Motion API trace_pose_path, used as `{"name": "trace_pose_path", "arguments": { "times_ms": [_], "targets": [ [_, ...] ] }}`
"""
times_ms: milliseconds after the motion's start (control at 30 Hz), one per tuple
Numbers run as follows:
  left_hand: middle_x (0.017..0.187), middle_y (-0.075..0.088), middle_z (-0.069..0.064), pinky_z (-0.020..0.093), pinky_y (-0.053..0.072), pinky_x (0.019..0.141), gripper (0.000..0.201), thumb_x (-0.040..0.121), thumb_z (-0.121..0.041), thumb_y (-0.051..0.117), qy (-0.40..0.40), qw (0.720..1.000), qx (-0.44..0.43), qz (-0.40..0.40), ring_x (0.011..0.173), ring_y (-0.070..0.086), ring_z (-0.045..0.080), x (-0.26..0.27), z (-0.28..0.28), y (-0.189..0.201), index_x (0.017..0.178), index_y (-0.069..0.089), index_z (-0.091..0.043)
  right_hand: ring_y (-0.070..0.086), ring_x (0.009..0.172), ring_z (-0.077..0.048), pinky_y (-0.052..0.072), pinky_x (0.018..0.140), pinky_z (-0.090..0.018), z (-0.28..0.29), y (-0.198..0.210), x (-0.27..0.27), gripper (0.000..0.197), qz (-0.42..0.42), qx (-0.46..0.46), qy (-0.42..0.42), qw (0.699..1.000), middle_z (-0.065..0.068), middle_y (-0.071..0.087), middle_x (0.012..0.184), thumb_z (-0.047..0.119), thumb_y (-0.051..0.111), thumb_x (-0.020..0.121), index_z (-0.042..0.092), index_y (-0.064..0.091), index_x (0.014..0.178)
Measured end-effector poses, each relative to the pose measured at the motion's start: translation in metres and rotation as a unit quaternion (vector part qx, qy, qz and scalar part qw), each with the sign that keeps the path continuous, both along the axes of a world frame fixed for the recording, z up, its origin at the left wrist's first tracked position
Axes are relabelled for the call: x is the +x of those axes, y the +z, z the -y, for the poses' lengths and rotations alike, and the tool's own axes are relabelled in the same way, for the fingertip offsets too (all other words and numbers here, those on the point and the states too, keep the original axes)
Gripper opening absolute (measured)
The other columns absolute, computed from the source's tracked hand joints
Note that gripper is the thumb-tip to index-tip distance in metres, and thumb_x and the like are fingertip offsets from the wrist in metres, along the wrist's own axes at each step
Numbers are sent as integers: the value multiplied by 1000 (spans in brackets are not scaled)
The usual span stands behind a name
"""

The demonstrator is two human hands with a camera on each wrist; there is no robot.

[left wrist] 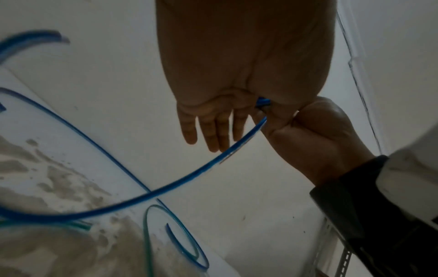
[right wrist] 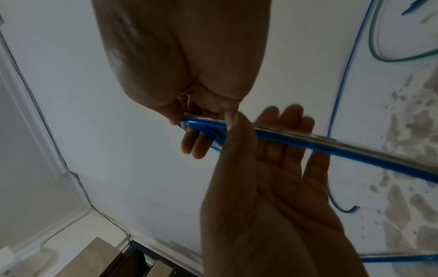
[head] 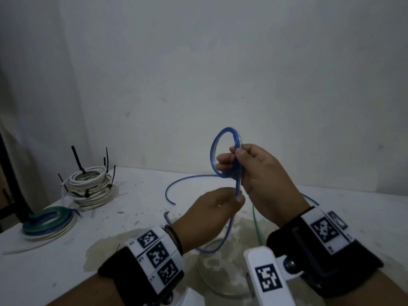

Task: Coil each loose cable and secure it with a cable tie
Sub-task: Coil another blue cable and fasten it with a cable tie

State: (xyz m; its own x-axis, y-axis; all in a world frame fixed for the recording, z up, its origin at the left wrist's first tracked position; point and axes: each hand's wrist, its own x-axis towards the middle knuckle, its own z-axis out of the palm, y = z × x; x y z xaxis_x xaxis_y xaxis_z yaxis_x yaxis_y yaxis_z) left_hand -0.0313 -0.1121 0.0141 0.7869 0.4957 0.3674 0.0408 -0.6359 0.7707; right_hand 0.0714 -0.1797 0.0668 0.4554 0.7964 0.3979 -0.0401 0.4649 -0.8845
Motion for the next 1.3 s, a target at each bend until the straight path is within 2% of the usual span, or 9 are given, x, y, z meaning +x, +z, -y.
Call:
{"name": "trace_pose_path", "arguments": {
  "times_ms": [233,400,533,667,800,967,1033,1233,1300],
  "targets": [
    [61,58,-8,30,49,67,28,94,-35,42,-68,997,22,42,60,56,11,10,-1,-13,85,62,-19,51,56,-13,48,75,-36,12,-1,2,23,-87,18,10,996,0,55,64,11,35,101,7,55,90],
    [71,60,5,17,40,63,46,98,-40,40,-44,990,134,-14,63,50,4,4,-18,-21,90,63,-1,37,48,-9,44,58,-27,25,4,9,28,-116,38,-18,992,4,43,56,12,29,102,5,55,94],
    [94,62,-21,3,38,74,39,97,-46,37,-25,993,102,-57,85,54,-15,-8,-35,-23,103,67,-22,36,47,-8,44,54,-26,41,9,26,29,-108,44,-30,993,5,41,55,17,31,102,4,57,98],
    [85,62,1,32,47,73,50,93,-49,32,11,942,330,-53,78,55,13,-16,-62,-22,97,67,-15,36,46,-9,47,53,-26,58,10,40,28,-92,43,-24,994,5,41,55,16,32,101,4,57,95],
    [73,56,3,33,44,56,39,93,-40,37,148,868,469,-63,64,54,26,-21,-73,-7,90,71,-20,38,48,-10,49,56,-28,66,-1,44,28,-76,24,-20,997,3,43,57,16,33,101,2,57,98],
    [80,69,8,39,54,69,22,95,-13,49,161,983,83,-25,74,64,29,-18,-51,16,95,71,-9,35,47,-9,47,54,-27,68,-19,41,30,-55,-11,-14,998,3,43,57,16,32,101,2,58,99],
    [77,69,9,36,59,71,19,94,-12,53,158,985,-46,43,74,67,25,-15,-45,22,87,71,-8,35,47,-10,45,54,-27,67,-26,40,30,-36,-32,-10,999,3,43,58,15,32,101,1,59,99],
    [75,71,6,29,58,69,37,92,-6,56,153,975,-30,160,72,70,18,-1,-33,29,116,38,-27,43,52,-11,42,64,-31,60,-44,26,30,138,-120,-59,981,3,47,61,21,37,101,10,65,96],
    [75,70,5,31,58,67,29,94,-7,54,134,976,-42,167,78,70,22,0,-30,32,105,50,-32,43,54,-10,43,66,-32,58,-47,22,31,177,-124,-56,975,-1,49,64,21,38,101,17,66,87]
  ]
}}
